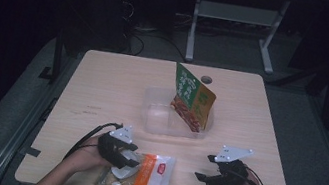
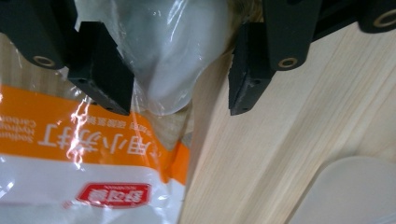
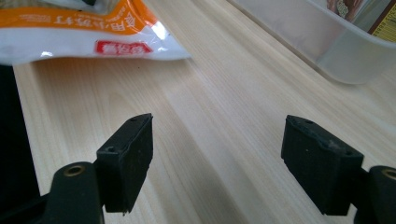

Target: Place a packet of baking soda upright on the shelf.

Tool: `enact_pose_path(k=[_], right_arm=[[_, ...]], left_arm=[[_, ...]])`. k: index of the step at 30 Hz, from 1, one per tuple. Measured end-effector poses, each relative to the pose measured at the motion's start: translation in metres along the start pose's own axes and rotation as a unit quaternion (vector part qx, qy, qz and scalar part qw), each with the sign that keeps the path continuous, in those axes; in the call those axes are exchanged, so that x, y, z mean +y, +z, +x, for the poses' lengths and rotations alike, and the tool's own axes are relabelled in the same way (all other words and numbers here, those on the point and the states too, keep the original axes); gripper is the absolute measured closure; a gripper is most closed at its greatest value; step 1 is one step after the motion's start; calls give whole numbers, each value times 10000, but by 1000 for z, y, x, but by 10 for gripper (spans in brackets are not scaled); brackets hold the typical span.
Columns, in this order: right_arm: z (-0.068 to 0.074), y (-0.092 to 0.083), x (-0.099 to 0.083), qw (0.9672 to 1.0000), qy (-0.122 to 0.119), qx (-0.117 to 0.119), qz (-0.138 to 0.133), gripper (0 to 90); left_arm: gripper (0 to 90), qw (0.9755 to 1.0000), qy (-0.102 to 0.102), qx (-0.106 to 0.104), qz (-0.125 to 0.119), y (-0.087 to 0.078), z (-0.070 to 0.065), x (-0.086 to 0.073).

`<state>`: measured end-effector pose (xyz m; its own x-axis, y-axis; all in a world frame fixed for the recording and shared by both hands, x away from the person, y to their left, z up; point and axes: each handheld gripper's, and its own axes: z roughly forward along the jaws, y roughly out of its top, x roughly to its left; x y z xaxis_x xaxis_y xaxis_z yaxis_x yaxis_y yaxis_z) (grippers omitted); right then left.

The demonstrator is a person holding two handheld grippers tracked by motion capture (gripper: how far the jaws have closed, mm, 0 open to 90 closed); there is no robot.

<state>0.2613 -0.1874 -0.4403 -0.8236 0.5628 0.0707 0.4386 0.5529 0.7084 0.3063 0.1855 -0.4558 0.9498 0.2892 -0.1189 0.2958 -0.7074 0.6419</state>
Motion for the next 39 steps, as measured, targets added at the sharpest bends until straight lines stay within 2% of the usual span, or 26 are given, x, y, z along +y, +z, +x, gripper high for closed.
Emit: enact_pose_path(k=[13, 16, 20, 25, 28, 31, 32, 35, 39], right_arm=[[0, -1, 0, 10000, -3, -16, -7, 246], [0, -1, 0, 10000, -2, -15, -8, 246], [0, -1, 0, 10000, 1, -9, 0, 246], [0, 0, 0, 10000, 7, -4, -1, 246], [0, 0, 0, 10000, 7, 5, -1, 247], [0, 0, 0, 10000, 16, 8, 8, 246], [0, 0, 0, 10000, 23, 11, 8, 246], [0, 1, 0, 10000, 27, 38, 5, 246], [1, 3, 1, 9998, 65, 179, -7, 246]], left_arm=[[582, 9995, -288, -151, 33, -3, 4, -5], [646, 9991, -378, -211, 49, -5, 5, -6], [789, 9980, -482, -406, 44, -8, 8, -10], [843, 9972, -575, -483, -69, -10, 7, -13], [854, 9966, -609, -492, -238, -14, 6, -13], [860, 9954, -648, -448, -547, -23, 3, -11], [862, 9947, -681, -415, -657, -26, 2, -10], [868, 9937, -607, -183, -921, -36, 2, -7], [874, 9876, -750, -50, -1377, -50, 1, -4]])
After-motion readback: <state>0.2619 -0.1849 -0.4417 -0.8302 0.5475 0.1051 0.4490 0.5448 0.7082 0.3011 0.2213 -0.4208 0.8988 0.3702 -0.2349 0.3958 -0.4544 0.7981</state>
